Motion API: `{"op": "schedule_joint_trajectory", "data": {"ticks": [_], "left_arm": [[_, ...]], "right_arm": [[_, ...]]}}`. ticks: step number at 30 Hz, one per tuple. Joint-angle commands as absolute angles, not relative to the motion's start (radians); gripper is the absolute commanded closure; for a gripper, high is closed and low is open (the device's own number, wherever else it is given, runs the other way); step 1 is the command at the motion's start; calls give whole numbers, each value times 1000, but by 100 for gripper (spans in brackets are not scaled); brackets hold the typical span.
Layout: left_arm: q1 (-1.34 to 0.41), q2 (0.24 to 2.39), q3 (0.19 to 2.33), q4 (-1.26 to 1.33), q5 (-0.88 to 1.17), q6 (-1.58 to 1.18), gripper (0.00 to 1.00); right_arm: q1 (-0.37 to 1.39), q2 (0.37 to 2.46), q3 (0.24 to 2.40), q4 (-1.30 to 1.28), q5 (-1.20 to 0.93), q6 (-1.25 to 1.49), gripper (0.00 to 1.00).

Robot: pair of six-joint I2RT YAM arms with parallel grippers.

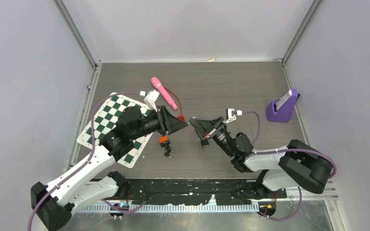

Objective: Unlock with the key

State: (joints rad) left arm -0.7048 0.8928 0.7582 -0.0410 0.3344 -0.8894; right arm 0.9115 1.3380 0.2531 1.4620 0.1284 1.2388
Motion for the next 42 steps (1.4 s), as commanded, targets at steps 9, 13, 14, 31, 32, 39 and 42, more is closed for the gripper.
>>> {"op": "schedule_joint_trajectory", "data": {"ticks": [9, 13, 14, 31, 32, 39, 42], "left_arm": [[-704, 926, 789, 2, 386, -882, 70], [-698, 927, 773, 18, 389, -896, 70], [-697, 928, 770, 28, 394, -900, 70], [-681, 960, 752, 193, 535, -984, 84], [-681, 961, 751, 202, 537, -989, 88], [-670, 943, 726, 218, 509, -976, 100], [-654, 924, 717, 201, 494, -948, 100]], "right_arm": [[912, 1298, 302, 1618, 66, 1222, 95], [910, 1273, 297, 1618, 65, 1203, 95], [910, 1267, 297, 1618, 61, 1198, 95], [911, 1256, 318, 1618, 21, 1200, 95], [911, 1258, 319, 1618, 18, 1200, 95], [911, 1256, 315, 1618, -4, 1182, 94], [912, 1249, 301, 1618, -22, 1168, 92]]}}
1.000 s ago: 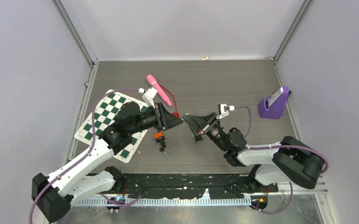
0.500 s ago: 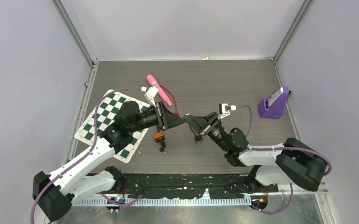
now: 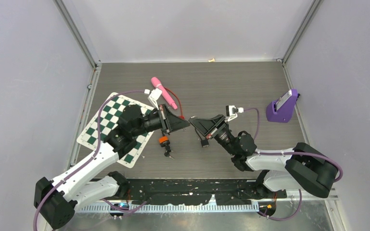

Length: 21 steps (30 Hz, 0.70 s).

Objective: Unlock with the key

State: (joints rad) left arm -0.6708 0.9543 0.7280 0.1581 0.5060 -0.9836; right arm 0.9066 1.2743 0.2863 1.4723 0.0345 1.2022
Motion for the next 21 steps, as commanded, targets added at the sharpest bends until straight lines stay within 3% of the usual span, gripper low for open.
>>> {"op": "schedule_joint_trajectory", "data": {"ticks": [1, 4, 7, 12, 17, 21], "left_arm": [[-650, 918, 717, 188, 491, -933, 100], [-642, 901, 721, 152, 478, -887, 100], [-633, 889, 722, 128, 476, -855, 100], [-622, 888, 738, 70, 478, -805, 100], [-615, 894, 788, -52, 478, -714, 100], [-615, 909, 857, -196, 480, -613, 100]], "right_arm": [[912, 1246, 297, 1618, -20, 1165, 91], [911, 1239, 283, 1618, -13, 1153, 86], [910, 1230, 277, 1618, -16, 1142, 67], [909, 1216, 244, 1618, -5, 1131, 60], [898, 1177, 199, 1610, 45, 1114, 45], [851, 1070, 141, 1490, 34, 1046, 42]]}}
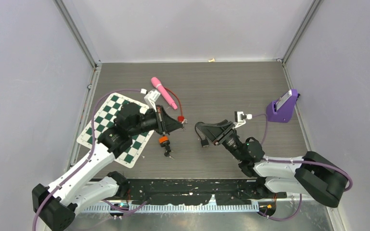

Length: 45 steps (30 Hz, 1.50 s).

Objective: Unlock with the key

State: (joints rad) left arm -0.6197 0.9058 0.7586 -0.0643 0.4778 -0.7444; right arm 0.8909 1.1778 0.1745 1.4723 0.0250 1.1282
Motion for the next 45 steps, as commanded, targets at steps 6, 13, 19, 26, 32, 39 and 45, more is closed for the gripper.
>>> {"op": "schedule_joint_trajectory", "data": {"ticks": [6, 13, 19, 26, 32, 39, 45], "left_arm": [[-615, 927, 923, -334, 501, -524, 100], [-614, 940, 978, -430, 527, -487, 100], [-615, 967, 1013, -470, 553, -563, 100], [-615, 986, 1042, -514, 575, -619, 100], [-615, 984, 1065, -558, 565, -641, 100], [-615, 990, 1074, -574, 569, -670, 100], [-615, 996, 1078, -577, 577, -683, 100]], "right_arm": [[801, 784, 347, 711, -169, 589, 44], [806, 677, 553, 202, -249, 53, 45], [921, 715, 623, 124, -160, -326, 47], [1128, 816, 583, 309, 15, -694, 48], [1199, 908, 570, 473, 76, -853, 56], [1229, 983, 569, 557, 104, -932, 66], [1234, 1022, 571, 581, 113, -957, 68]]}}
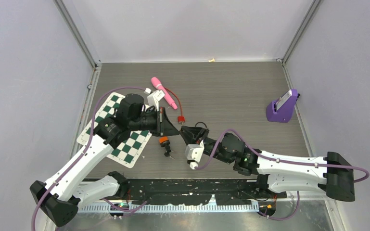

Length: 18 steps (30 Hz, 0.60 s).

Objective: Unlock with the key

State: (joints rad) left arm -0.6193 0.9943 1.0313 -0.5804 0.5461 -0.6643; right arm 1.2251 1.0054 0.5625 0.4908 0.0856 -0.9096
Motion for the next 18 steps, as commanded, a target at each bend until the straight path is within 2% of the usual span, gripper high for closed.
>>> {"op": "schedule_joint_trajectory", "data": {"ticks": [1, 18], "left_arm": [[-615, 997, 1078, -575, 578, -685, 100], [-615, 996, 1100, -588, 585, -707, 100]], "right_arm": [[1235, 1031, 573, 580, 116, -963, 68], [1275, 1097, 544, 593, 249, -1059, 69]]}}
